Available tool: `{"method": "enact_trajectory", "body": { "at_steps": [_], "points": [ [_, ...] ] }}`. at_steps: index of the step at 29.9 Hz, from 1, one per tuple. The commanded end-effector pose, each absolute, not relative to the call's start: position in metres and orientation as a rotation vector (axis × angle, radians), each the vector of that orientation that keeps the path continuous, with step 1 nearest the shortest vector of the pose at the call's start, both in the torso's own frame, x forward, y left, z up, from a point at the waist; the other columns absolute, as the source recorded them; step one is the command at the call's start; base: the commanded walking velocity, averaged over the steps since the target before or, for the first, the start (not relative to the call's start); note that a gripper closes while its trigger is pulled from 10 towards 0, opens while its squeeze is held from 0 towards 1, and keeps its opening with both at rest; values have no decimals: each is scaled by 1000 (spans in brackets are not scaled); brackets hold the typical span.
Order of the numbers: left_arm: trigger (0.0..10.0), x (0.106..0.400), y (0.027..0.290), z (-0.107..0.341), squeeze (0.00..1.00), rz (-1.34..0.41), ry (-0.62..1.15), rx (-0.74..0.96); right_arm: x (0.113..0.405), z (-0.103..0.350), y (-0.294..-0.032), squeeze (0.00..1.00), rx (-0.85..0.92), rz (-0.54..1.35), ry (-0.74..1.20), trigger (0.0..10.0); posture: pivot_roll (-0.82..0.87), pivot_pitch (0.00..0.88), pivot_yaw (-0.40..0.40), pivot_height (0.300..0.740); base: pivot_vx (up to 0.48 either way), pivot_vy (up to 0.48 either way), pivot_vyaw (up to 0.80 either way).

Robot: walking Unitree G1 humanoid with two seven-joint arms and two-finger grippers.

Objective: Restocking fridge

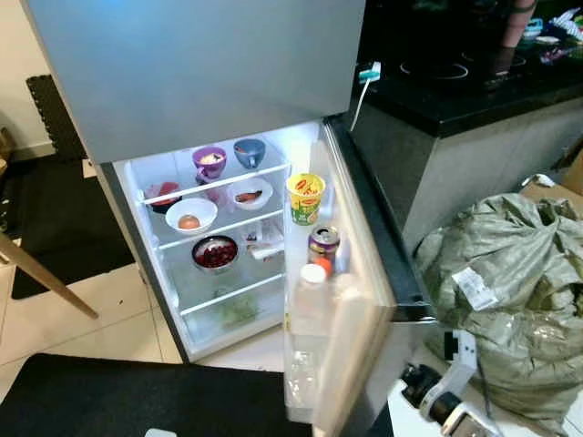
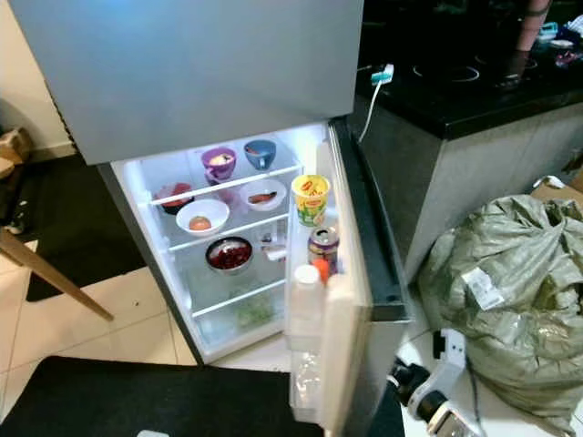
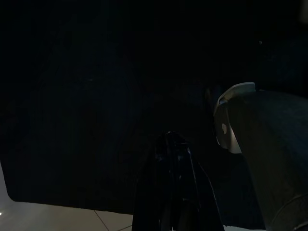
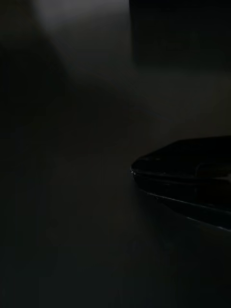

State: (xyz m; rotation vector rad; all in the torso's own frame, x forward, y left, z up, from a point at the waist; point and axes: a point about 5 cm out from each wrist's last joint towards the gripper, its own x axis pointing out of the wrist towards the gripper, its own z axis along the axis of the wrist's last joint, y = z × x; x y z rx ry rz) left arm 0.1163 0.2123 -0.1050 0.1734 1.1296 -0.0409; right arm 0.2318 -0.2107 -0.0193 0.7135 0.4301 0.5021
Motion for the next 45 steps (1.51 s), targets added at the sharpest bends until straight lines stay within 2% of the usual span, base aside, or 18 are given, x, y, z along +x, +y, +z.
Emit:
{"method": "enact_trajectory", "body": {
  "at_steps": [1, 3, 5, 7, 9, 10, 12, 13, 16, 20, 24, 38, 45],
  "points": [
    [10000, 107, 207, -109, 0, -62, 1167, 166, 228, -19, -197, 0, 745, 620, 444, 10000, -54, 7, 7, 740, 0, 0, 0],
    [10000, 107, 206, -109, 0, -66, 1166, 165, 223, -16, -172, 0, 801, 835, 440, 10000, -54, 7, 7, 740, 0, 0, 0],
    [10000, 107, 206, -109, 0, -68, 1166, 165, 224, -16, -168, 0, 793, 839, 442, 10000, -54, 5, 10, 740, 0, 0, 0],
    [10000, 108, 205, -109, 0, -73, 1165, 170, 226, -19, -171, 0, 755, 788, 452, 10000, -54, 5, 9, 740, 0, 0, 0],
    [10000, 108, 206, -109, 0, -73, 1164, 173, 228, -26, -183, 0, 667, 625, 487, 10000, -54, 5, 9, 740, 0, 0, 0],
    [10000, 108, 206, -109, 0, -73, 1164, 173, 228, -26, -183, 0, 667, 625, 487, 10000, -54, 5, 9, 740, 0, 0, 0],
    [10000, 109, 207, -108, 0, -70, 1163, 173, 228, -31, -196, 0, 605, 491, 519, 10000, -54, 2, 5, 740, 0, 0, 0],
    [10000, 109, 207, -108, 0, -70, 1163, 173, 228, -31, -196, 0, 605, 491, 519, 10000, -54, 2, 5, 740, 0, 0, 0],
    [10000, 109, 206, -108, 0, -71, 1165, 173, 216, -44, -214, 0, 459, 308, 626, 10000, -55, 1, 6, 740, 0, 0, 0],
    [10000, 109, 204, -109, 0, -75, 1164, 170, 193, -60, -226, 0, 354, 198, 755, 10000, -54, 0, 4, 740, 0, 0, 0],
    [10000, 110, 203, -109, 0, -76, 1163, 169, 170, -74, -231, 0, 274, 137, 885, 10000, -52, 0, 4, 740, 0, 0, 528],
    [10000, 110, 203, -109, 0, -77, 1168, 174, 103, -100, -239, 0, 160, 26, 1137, 10000, -56, 0, 8, 740, 0, 0, 765],
    [10000, 109, 201, -109, 0, -81, 1170, 171, 97, -101, -240, 0, 139, 16, 1156, 10000, -56, 0, 8, 740, 0, 0, 748]
  ]
}}
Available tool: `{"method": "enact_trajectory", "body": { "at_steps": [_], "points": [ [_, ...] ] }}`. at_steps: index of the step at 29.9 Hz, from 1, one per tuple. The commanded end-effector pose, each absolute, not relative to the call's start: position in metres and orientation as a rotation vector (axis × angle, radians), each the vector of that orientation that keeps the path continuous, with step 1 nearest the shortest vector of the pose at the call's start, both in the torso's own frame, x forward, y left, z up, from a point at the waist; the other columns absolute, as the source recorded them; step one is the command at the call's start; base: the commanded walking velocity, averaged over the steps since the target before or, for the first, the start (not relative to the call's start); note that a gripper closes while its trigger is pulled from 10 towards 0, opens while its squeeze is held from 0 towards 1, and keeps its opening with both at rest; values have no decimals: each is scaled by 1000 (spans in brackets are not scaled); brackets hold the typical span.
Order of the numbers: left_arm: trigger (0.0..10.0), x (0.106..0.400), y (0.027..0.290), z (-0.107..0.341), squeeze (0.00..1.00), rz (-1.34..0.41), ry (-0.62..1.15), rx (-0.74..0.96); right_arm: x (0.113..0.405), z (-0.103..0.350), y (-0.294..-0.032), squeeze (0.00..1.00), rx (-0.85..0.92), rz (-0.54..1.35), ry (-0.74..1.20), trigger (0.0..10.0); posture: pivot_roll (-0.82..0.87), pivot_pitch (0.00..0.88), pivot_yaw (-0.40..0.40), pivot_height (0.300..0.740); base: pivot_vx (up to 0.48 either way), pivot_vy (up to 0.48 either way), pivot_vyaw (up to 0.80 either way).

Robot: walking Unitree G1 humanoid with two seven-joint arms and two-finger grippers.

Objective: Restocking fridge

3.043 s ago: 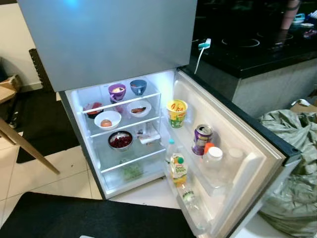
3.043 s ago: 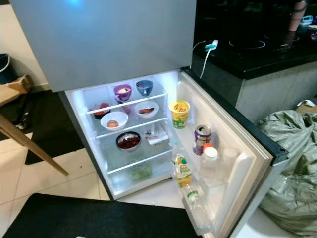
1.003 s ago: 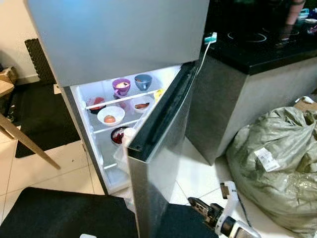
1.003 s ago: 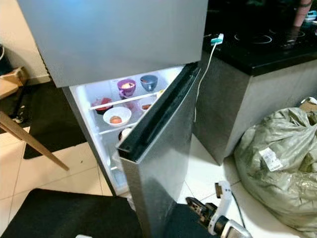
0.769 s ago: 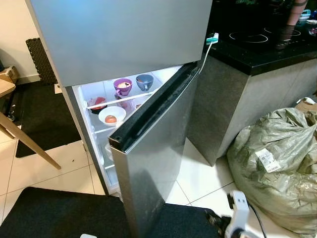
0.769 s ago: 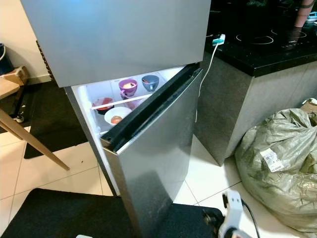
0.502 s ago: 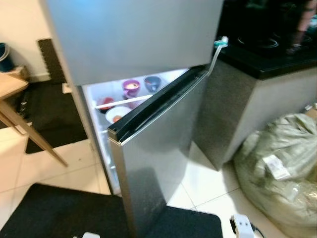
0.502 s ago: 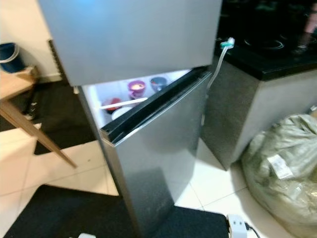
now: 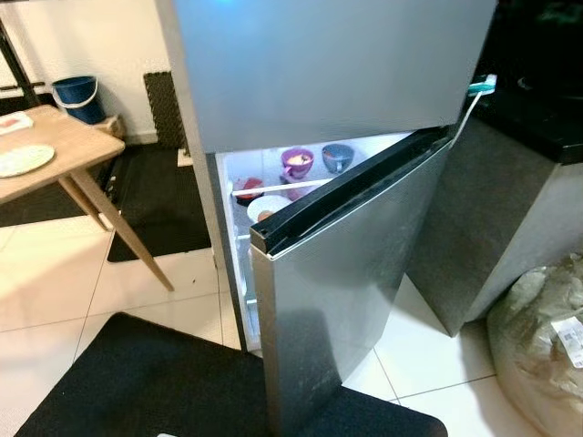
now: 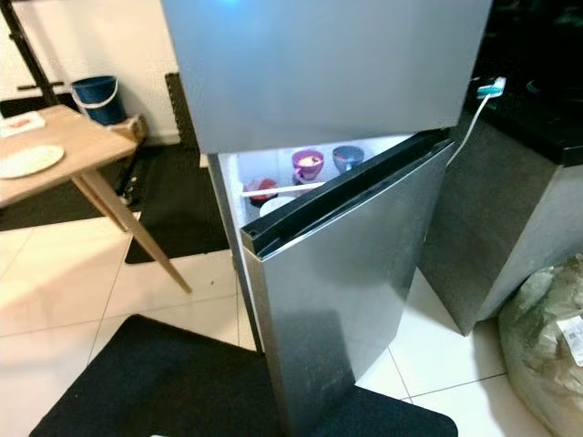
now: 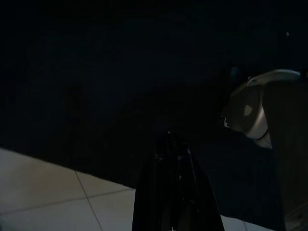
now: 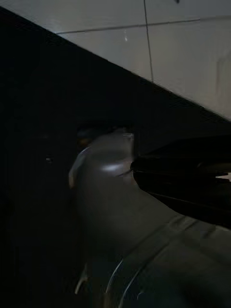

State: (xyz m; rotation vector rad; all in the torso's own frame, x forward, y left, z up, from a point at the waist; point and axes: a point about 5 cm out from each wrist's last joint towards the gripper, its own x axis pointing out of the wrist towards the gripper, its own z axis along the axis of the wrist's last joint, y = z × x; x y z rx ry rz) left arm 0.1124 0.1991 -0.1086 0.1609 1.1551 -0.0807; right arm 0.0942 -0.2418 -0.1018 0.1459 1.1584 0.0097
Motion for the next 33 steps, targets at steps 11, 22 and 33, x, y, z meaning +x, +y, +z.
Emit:
{"method": "enact_trajectory", "body": {
  "at_steps": [11, 22, 33],
  "points": [
    [10000, 109, 200, -110, 0, -78, 1168, 164, 102, -101, -244, 0, 56, -7, 1168, 10000, -57, 0, 7, 740, 0, 0, 738],
    [10000, 109, 199, -110, 0, -79, 1169, 163, 103, -98, -256, 0, -19, -113, 1165, 10000, -57, 0, 7, 740, 0, 0, 120],
    [10000, 108, 201, -110, 0, -83, 1172, 168, 174, -61, -278, 0, 206, -301, 757, 10000, -56, 7, 13, 740, 0, 0, 0]
  ]
}}
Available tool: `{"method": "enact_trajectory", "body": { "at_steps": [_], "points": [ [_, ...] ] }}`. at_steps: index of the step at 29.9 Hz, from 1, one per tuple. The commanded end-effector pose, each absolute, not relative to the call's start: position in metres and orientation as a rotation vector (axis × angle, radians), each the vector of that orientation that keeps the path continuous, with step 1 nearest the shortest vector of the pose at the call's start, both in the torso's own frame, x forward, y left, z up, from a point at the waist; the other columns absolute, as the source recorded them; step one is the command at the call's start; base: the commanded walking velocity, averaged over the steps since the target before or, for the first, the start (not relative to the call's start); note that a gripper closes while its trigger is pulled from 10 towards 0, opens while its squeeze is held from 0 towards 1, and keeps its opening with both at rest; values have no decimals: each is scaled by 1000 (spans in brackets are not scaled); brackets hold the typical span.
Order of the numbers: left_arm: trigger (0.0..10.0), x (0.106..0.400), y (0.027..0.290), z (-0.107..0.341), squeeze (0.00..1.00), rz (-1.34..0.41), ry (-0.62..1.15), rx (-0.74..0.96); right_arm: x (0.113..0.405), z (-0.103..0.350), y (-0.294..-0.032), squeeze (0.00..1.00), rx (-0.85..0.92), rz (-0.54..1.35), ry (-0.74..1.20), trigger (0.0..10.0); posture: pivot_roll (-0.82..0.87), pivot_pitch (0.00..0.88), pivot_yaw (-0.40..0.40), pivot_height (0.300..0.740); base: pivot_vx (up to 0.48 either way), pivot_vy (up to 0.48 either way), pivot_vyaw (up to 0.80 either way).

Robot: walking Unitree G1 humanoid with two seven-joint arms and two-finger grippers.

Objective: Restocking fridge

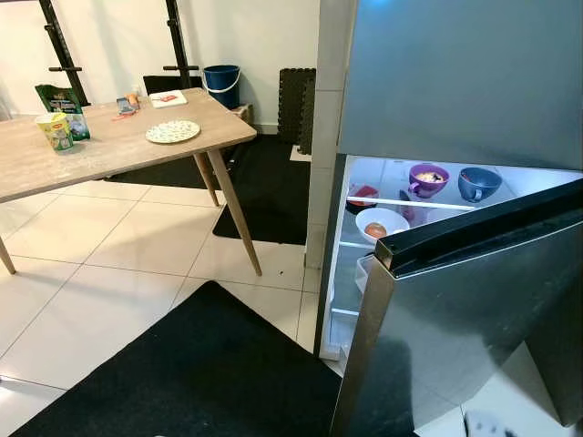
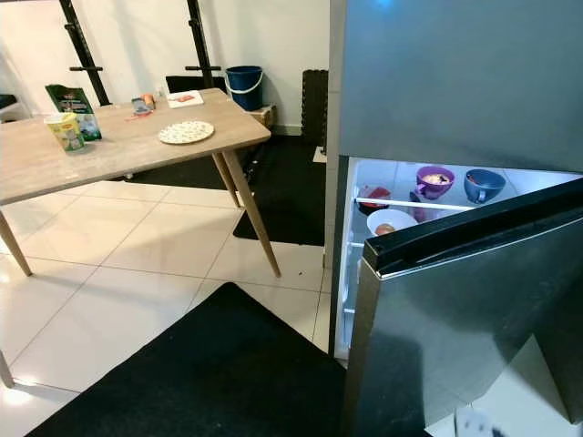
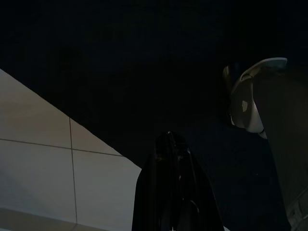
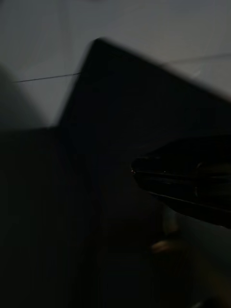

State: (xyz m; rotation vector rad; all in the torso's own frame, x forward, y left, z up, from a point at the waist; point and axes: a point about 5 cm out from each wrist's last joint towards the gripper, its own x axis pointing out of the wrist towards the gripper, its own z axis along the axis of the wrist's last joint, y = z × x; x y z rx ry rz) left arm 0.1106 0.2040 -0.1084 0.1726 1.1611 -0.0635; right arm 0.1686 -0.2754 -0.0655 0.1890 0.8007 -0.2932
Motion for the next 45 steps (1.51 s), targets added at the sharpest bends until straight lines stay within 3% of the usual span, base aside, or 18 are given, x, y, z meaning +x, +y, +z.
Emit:
{"method": "enact_trajectory", "body": {
  "at_steps": [1, 4, 18, 30, 45],
  "points": [
    [10000, 108, 201, -110, 0, -83, 1172, 168, 174, -61, -278, 0, 206, -301, 757, 10000, -56, 7, 13, 740, 0, 0, 0],
    [10000, 107, 203, -110, 0, -85, 1173, 173, 199, -46, -280, 0, 237, -264, 654, 10000, -56, 10, 14, 740, 0, 0, 0],
    [10000, 108, 203, -109, 0, -108, 1169, 190, 255, -8, -264, 0, 281, -105, 421, 10000, -56, 10, 14, 740, 0, 0, 0],
    [10000, 106, 202, -110, 0, -124, 1175, 196, 283, 15, -247, 0, 277, 37, 314, 10000, -54, 10, 12, 740, 185, 0, 0],
    [10000, 106, 201, -110, 0, -127, 1174, 195, 297, 29, -242, 0, 279, 76, 252, 10000, -53, 13, 9, 740, 343, 0, 0]
  ]
}}
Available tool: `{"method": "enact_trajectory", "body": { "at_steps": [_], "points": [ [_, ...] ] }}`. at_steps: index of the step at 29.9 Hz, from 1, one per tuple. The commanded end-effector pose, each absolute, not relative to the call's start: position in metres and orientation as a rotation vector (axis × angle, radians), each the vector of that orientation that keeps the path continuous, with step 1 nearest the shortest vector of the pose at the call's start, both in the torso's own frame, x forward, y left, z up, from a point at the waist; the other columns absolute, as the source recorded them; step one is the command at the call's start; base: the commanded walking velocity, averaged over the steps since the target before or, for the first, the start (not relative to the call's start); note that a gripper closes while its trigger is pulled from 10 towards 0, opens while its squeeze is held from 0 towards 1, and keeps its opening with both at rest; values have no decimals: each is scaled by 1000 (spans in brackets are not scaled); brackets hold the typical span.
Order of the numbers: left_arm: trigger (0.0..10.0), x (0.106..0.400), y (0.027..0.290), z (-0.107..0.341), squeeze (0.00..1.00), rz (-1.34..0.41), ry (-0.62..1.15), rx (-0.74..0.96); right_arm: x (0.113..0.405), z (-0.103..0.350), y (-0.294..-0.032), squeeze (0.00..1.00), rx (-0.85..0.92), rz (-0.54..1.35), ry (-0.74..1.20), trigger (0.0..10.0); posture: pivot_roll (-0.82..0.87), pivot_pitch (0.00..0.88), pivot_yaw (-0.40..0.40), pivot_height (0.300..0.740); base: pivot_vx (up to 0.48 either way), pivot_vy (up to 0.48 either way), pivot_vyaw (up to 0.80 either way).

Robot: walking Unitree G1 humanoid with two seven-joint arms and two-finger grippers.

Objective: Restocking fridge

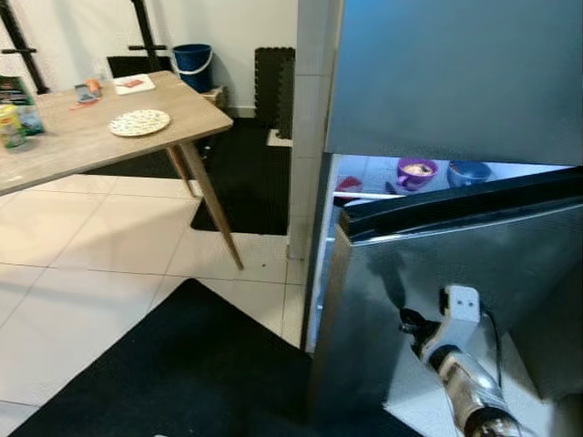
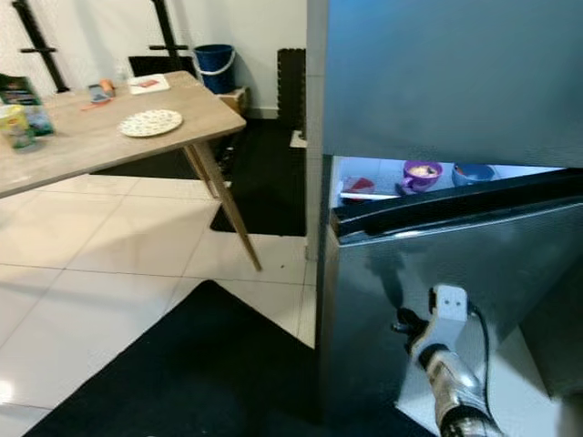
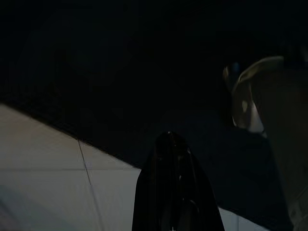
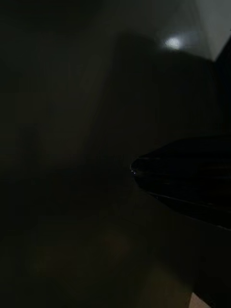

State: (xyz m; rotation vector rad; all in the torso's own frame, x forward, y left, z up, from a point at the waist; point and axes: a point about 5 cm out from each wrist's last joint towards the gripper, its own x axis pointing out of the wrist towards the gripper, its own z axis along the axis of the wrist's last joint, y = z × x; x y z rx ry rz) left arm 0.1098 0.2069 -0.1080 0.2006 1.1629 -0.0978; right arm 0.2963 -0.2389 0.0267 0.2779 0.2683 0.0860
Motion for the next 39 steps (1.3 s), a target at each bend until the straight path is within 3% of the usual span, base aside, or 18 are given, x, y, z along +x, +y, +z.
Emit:
{"method": "enact_trajectory", "body": {
  "at_steps": [1, 11, 34, 37, 39],
  "points": [
    [10000, 106, 201, -110, 0, -127, 1174, 195, 297, 29, -241, 0, 279, 79, 248, 10000, -53, 13, 9, 740, 341, 0, 0],
    [10000, 106, 202, -110, 0, -119, 1174, 200, 299, 32, -241, 0, 279, 82, 238, 10000, -53, 13, 9, 740, 298, 0, 0],
    [10000, 105, 200, -110, 0, -107, 1173, 177, 304, 35, -237, 0, 259, 107, 235, 10000, -49, 13, 6, 740, 0, 0, 0],
    [10000, 105, 200, -110, 0, -108, 1173, 177, 297, 23, -236, 0, 212, 110, 333, 10000, -49, 13, 6, 740, 0, 0, 0],
    [10000, 105, 200, -110, 0, -111, 1175, 177, 278, -2, -234, 0, 110, 127, 534, 10000, -50, 12, 7, 740, 0, 0, 0]
  ]
}}
